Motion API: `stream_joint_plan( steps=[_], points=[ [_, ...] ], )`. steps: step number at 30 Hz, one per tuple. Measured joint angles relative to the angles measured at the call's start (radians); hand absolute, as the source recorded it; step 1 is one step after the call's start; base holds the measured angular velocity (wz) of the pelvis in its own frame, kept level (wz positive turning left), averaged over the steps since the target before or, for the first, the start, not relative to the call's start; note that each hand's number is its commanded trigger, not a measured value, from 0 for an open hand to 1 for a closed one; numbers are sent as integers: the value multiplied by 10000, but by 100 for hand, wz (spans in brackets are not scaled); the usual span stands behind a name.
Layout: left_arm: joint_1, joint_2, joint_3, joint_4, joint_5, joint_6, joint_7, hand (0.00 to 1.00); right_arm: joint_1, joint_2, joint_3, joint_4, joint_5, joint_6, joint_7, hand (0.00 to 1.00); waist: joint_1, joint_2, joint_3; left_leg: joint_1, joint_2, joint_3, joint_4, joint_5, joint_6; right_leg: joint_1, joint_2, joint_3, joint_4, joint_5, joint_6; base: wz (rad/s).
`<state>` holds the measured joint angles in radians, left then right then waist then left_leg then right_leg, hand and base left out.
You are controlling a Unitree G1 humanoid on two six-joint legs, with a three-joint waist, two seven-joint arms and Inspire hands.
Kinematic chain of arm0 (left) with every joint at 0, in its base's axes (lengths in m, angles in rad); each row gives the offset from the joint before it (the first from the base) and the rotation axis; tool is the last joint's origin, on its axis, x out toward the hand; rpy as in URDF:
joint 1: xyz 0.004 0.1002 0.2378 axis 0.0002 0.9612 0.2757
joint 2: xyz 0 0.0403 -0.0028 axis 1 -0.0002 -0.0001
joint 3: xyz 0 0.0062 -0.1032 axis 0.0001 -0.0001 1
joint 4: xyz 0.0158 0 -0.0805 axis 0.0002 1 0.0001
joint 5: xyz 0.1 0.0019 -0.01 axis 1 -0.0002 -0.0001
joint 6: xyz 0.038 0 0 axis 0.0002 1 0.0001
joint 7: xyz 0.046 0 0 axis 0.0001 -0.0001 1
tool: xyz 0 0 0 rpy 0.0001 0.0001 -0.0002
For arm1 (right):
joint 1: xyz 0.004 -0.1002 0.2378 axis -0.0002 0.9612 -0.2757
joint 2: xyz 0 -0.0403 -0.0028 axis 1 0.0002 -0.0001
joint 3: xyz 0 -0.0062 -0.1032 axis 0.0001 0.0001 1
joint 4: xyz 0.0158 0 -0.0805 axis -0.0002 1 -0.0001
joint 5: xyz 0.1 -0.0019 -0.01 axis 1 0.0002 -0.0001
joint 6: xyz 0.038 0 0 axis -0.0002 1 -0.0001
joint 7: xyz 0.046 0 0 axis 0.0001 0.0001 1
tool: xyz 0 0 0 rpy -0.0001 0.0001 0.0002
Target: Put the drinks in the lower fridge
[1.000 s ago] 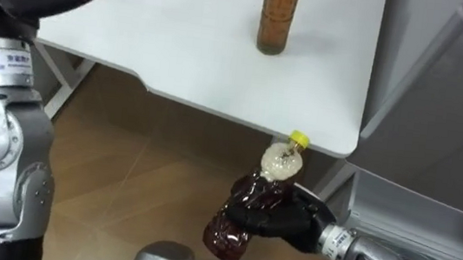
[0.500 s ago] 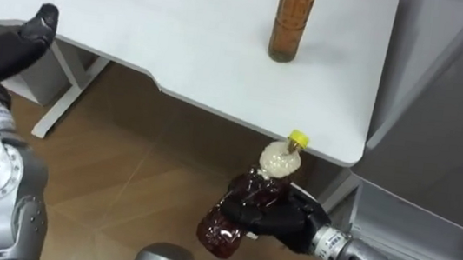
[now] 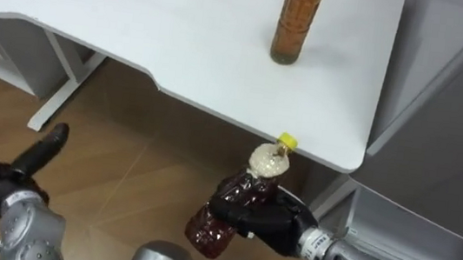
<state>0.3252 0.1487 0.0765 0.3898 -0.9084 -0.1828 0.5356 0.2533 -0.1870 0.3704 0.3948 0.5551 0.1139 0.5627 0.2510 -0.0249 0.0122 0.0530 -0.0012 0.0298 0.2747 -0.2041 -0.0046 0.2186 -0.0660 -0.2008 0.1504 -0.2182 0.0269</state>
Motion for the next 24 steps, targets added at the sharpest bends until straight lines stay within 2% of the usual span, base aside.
stream_joint_plan(
  steps=[4, 10, 12, 14, 16, 18, 20, 24],
  points=[
    [6, -63, -477, 772, -276, 206, -215, 0, -201, -51, -4, 211, 134, 119, -78, 100, -30, -41, 14, -73, -1, -9, -3, 1, 0, -89, -4, -16, 13, 2, 1, 0],
    [-7, 11, -1259, 2815, -393, 858, -1426, 0, -293, -102, 2, 268, 759, 604, -416, 100, -246, -34, 18, -90, 0, -4, -52, -23, -7, -101, -5, -48, 17, 3, 2, -1],
    [4, 12, -1430, 3648, -394, 1292, -2143, 0, -293, -218, -14, 278, 1002, 620, -564, 100, -451, -20, 19, -104, 9, 9, -31, -58, -1, -111, 1, -29, 35, 5, 5, 0],
    [29, 29, -1518, 4133, -311, 1549, -2660, 0, -295, -254, -61, 285, 1023, 653, -632, 100, -610, 9, 19, -156, 11, 5, 15, -76, 8, -107, 2, -49, 47, 9, 12, 2],
    [27, 29, -1545, 4632, 245, 1754, -3278, 0, -293, -237, -259, 340, 1038, 800, -634, 100, -832, 50, 10, -197, 12, -13, 39, -81, 14, -117, -2, -118, 81, 12, 17, 5],
    [-14, 17, -1594, 4966, 1340, 2043, -4018, 0, -295, -302, -578, 527, 1115, 841, -646, 100, -1032, 154, -20, -324, 28, -28, 142, -87, 21, -259, 0, -147, 188, 13, 18, 2],
    [-11, 27, -1585, 5024, 2001, 2147, -4437, 0, -291, -441, -702, 645, 1107, 790, -641, 100, -1168, 227, -33, -348, 31, -16, 159, -86, 22, -286, -1, -167, 203, 13, 19, 0],
    [-13, 273, -1578, 5134, 3941, 2259, -5130, 0, -108, -500, -1434, 722, 1186, 724, -666, 100, -1651, 342, -89, -347, 21, -29, 151, -78, 21, -281, 0, -150, 203, 12, 18, -1]
  ],
)
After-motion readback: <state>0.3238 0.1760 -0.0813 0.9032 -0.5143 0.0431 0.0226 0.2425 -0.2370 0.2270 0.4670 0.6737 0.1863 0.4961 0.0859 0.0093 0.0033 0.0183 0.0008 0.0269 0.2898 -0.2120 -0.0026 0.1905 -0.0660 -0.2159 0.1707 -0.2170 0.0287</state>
